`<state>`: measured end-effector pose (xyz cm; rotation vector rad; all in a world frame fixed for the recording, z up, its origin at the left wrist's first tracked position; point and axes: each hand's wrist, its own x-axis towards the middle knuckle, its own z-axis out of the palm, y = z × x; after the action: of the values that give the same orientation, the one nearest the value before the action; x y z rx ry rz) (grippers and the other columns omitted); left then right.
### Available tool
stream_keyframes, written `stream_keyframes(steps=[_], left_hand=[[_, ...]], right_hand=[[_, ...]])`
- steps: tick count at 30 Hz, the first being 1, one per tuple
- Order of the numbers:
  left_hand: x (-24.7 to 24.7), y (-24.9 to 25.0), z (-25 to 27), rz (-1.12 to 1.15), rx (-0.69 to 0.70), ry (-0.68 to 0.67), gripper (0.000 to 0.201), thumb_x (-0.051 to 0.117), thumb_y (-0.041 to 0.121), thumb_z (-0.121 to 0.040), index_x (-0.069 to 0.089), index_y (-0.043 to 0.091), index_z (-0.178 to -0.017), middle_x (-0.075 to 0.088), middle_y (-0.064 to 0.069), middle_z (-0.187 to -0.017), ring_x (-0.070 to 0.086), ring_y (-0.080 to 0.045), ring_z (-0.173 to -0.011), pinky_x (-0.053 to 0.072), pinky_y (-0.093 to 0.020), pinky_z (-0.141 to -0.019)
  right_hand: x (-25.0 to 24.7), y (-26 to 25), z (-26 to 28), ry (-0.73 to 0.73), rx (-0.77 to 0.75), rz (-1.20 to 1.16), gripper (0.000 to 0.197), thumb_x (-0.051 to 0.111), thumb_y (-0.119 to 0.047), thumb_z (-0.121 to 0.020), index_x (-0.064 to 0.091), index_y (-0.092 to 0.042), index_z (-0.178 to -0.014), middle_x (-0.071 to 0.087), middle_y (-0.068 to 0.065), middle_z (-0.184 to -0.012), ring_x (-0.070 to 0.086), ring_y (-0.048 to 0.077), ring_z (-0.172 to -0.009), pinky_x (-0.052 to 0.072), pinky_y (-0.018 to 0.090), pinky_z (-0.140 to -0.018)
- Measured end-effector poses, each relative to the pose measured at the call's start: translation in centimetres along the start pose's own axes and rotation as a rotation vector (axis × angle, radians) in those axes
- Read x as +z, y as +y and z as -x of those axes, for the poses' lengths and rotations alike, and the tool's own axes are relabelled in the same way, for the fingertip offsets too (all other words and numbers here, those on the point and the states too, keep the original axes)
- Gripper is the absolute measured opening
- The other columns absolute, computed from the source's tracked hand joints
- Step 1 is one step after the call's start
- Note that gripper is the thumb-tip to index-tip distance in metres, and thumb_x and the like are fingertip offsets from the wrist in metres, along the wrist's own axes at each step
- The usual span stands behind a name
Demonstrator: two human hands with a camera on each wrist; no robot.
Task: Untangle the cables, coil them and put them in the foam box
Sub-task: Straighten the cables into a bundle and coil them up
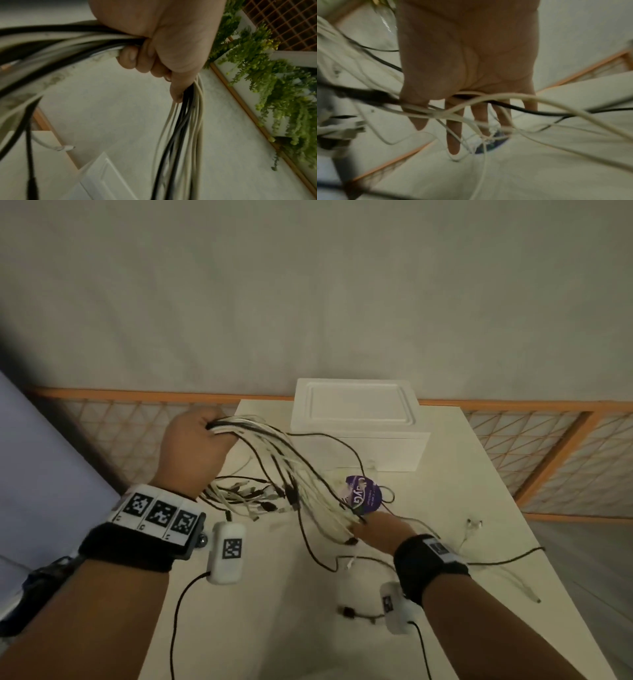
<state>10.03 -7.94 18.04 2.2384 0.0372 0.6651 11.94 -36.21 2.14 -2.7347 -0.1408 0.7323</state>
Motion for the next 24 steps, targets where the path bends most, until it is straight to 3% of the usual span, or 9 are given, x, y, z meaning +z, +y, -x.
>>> stream_keyframes(steps=[2,4,7,11,14,17,21,22,24], left_hand=[[-0.4,-0.8,0.4,-0.022,-0.011,-0.032,0.009,0.064,0.016,-0.074,0.061,0.012,-0.066,0.055,-0.003,-0.061,0.047,-0.013,-0.057,0.034,-0.025,-0.054],[-0.4,-1.6,0.7,0.01,-0.061,-0.017,0.014,0.06,0.022,-0.072,0.056,0.017,-0.059,0.052,-0.004,-0.057,0.044,-0.013,-0.054,0.033,-0.027,-0.052],[-1.5,-2.8,-0.1,0.135,-0.188,0.158,0.024,0.063,0.014,-0.079,0.054,0.02,-0.057,0.049,-0.003,-0.057,0.041,-0.014,-0.057,0.034,-0.029,-0.059],[-2.7,-3.5,-1.0,0.09,-0.131,0.146,0.014,0.058,0.022,-0.073,0.057,0.012,-0.062,0.055,-0.019,-0.067,0.047,-0.02,-0.067,0.038,-0.033,-0.059],[-2.0,-3.2,-1.2,0.132,-0.146,0.164,0.01,0.057,0.027,-0.069,0.061,0.02,-0.064,0.059,-0.007,-0.067,0.049,-0.017,-0.069,0.04,-0.032,-0.064],[-2.0,-3.4,-1.3,0.205,-0.187,0.214,0.013,0.057,0.024,-0.072,0.064,0.028,-0.063,0.059,0.015,-0.057,0.048,-0.009,-0.066,0.039,-0.03,-0.065],[-1.7,-2.2,-1.1,0.191,-0.141,0.183,0.011,0.057,0.014,-0.078,0.063,0.015,-0.07,0.057,0.016,-0.053,0.045,0.002,-0.053,0.036,-0.015,-0.056],[-1.4,-1.6,-1.0,0.17,-0.12,0.162,0.01,0.058,0.011,-0.079,0.062,0.01,-0.07,0.056,0.009,-0.053,0.044,0.001,-0.054,0.033,-0.013,-0.052],[-0.5,-0.2,-0.6,0.146,-0.092,0.12,0.011,0.062,0.011,-0.079,0.061,0.007,-0.069,0.053,0.0,-0.057,0.044,-0.005,-0.054,0.031,-0.013,-0.049]], right_hand=[[0.6,2.1,-0.5,0.032,0.074,0.03,0.039,0.045,-0.057,-0.083,0.059,-0.021,-0.092,0.062,0.002,-0.1,0.058,0.023,-0.096,0.047,0.038,-0.089],[0.2,4.4,-0.3,0.102,0.134,0.041,0.028,0.051,-0.046,-0.078,0.061,-0.027,-0.096,0.061,-0.001,-0.101,0.059,0.023,-0.097,0.047,0.04,-0.089],[0.0,10.1,0.3,0.268,0.266,0.116,0.025,0.05,-0.026,-0.08,0.058,-0.033,-0.103,0.062,-0.003,-0.108,0.061,0.024,-0.098,0.049,0.037,-0.085],[0.2,15.7,1.0,0.288,0.382,0.152,0.006,0.05,-0.03,-0.087,0.052,-0.027,-0.082,0.063,0.002,-0.098,0.061,0.023,-0.084,0.053,0.038,-0.078],[-1.1,16.1,1.6,0.428,0.416,0.1,0.015,0.049,-0.014,-0.085,0.057,-0.025,-0.092,0.064,0.004,-0.094,0.061,0.026,-0.083,0.052,0.035,-0.075],[-2.3,16.3,1.9,0.439,0.4,0.003,0.033,0.061,-0.016,-0.08,0.057,-0.019,-0.112,0.065,0.006,-0.102,0.06,0.026,-0.091,0.051,0.035,-0.08],[-5.2,13.3,3.4,0.025,0.284,0.005,0.08,0.084,-0.024,-0.065,0.046,-0.021,-0.135,0.048,0.004,-0.138,0.048,0.023,-0.123,0.039,0.032,-0.102],[-6.5,11.5,3.9,0.025,0.217,-0.034,0.075,0.083,-0.019,-0.066,0.049,-0.021,-0.132,0.048,0.004,-0.138,0.049,0.021,-0.119,0.038,0.03,-0.1],[-9.1,7.3,5.3,0.264,0.0,-0.141,0.053,0.075,-0.012,-0.074,0.056,-0.021,-0.123,0.055,0.002,-0.13,0.054,0.015,-0.104,0.04,0.026,-0.088]])
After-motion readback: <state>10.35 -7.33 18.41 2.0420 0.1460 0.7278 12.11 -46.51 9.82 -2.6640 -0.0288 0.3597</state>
